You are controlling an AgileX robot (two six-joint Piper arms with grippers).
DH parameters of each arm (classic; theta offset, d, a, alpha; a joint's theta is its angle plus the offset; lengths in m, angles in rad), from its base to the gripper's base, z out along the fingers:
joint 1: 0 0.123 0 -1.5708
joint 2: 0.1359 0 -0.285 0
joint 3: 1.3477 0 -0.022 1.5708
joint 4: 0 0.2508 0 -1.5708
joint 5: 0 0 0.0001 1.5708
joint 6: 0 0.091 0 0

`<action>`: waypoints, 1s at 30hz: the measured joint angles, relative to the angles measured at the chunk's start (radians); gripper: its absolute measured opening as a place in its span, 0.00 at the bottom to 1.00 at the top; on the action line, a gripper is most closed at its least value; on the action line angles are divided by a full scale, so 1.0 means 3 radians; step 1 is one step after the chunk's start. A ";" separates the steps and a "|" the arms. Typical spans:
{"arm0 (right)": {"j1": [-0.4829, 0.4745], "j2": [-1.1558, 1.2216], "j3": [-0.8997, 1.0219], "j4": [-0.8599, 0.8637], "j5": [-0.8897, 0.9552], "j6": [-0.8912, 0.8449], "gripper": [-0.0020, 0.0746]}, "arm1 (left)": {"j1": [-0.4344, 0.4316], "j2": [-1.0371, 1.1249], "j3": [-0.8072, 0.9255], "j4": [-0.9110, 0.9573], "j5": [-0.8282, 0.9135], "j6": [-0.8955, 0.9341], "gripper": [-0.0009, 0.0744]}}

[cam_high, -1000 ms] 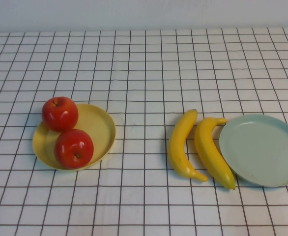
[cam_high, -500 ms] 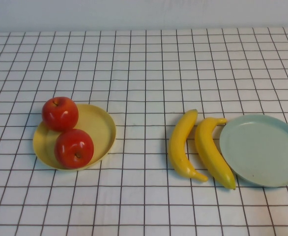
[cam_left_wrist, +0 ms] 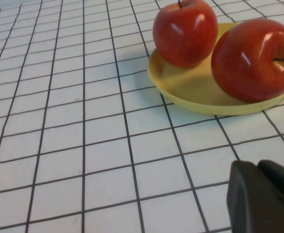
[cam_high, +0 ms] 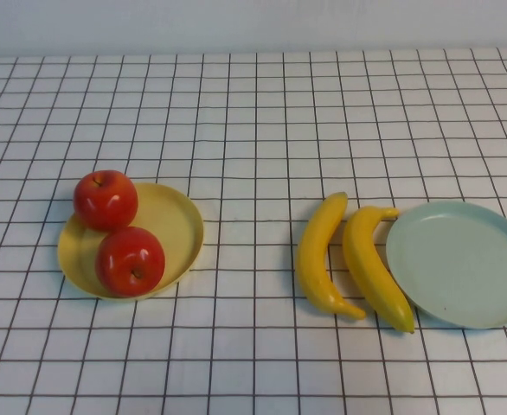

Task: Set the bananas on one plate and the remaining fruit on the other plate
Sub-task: Put another type of fruit in the right plate

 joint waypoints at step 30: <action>0.1107 0.3465 -0.2874 -0.3598 0.2514 0.3113 0.03 | 0.0000 0.0000 0.0000 0.0000 0.0000 0.0000 0.01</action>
